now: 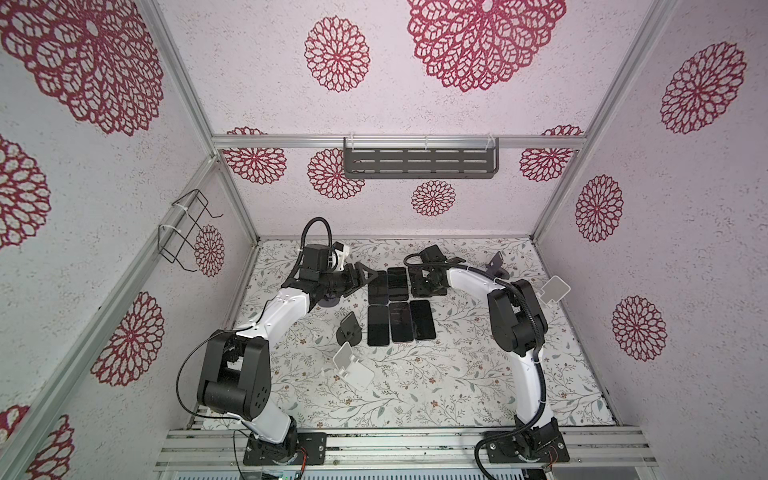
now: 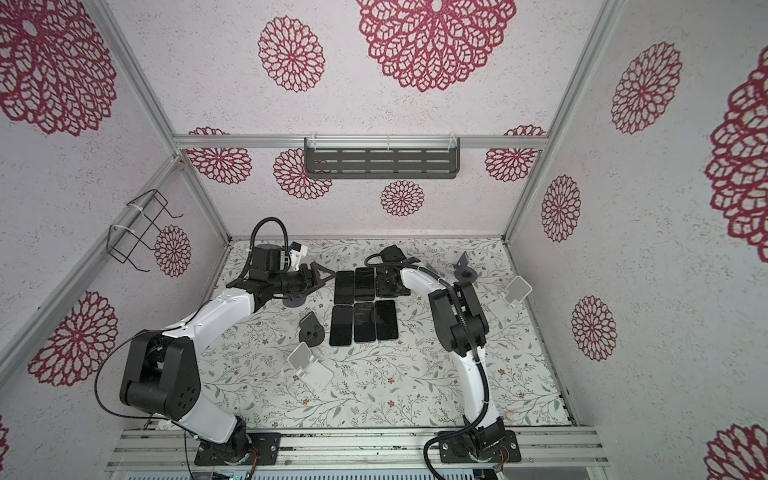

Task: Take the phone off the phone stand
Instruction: 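Lower the dark phone flat beside the phone block with the right gripper, then open the right gripper and raise it off the dark phone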

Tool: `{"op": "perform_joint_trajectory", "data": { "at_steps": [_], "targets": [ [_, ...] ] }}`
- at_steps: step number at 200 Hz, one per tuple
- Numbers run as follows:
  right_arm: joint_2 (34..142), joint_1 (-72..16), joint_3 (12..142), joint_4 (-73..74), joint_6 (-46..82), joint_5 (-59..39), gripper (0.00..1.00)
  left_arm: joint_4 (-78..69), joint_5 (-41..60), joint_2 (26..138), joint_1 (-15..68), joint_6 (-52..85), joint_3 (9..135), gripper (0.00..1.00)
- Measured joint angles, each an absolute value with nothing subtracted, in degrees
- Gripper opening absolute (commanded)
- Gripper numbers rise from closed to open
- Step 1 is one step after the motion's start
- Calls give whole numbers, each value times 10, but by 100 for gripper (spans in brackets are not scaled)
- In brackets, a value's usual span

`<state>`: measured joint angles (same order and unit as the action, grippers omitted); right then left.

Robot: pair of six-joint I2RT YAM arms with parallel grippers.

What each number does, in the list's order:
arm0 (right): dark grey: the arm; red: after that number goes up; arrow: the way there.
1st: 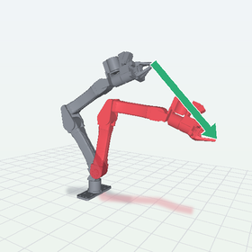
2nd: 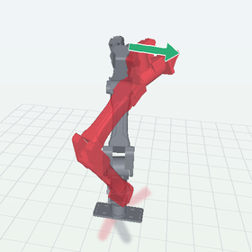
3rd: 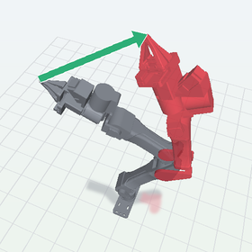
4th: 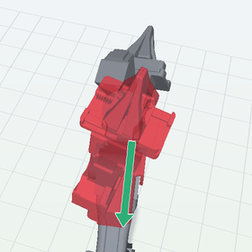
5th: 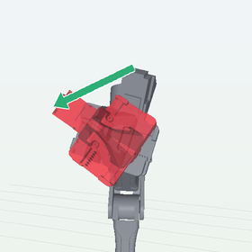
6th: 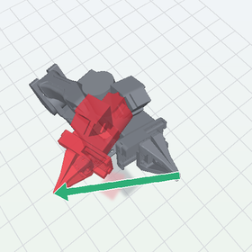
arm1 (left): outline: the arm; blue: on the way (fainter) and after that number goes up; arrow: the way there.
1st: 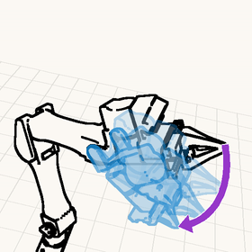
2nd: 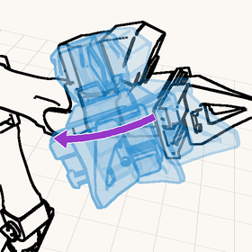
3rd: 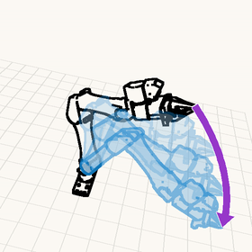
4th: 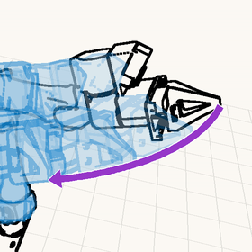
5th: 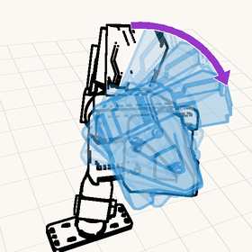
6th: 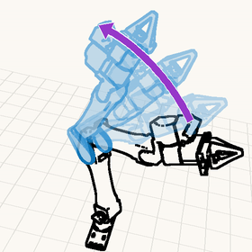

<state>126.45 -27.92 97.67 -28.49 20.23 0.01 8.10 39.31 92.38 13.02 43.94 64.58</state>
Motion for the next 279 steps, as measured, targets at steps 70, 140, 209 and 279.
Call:
{"op": "perform_joint_trajectory", "data": {
  "at_steps": [70,140,209,279],
  "targets": [
    [1268,-292,977,-291,207,16,73,84,393,924,130,439,649,69],
    [1268,-293,985,-303,209,26,74,85,393,924,130,435,649,69],
    [1284,-299,1006,-313,236,36,81,85,393,924,129,434,649,69],
    [1286,-302,1007,-312,236,37,82,85,393,924,129,431,649,70]
  ]
}}
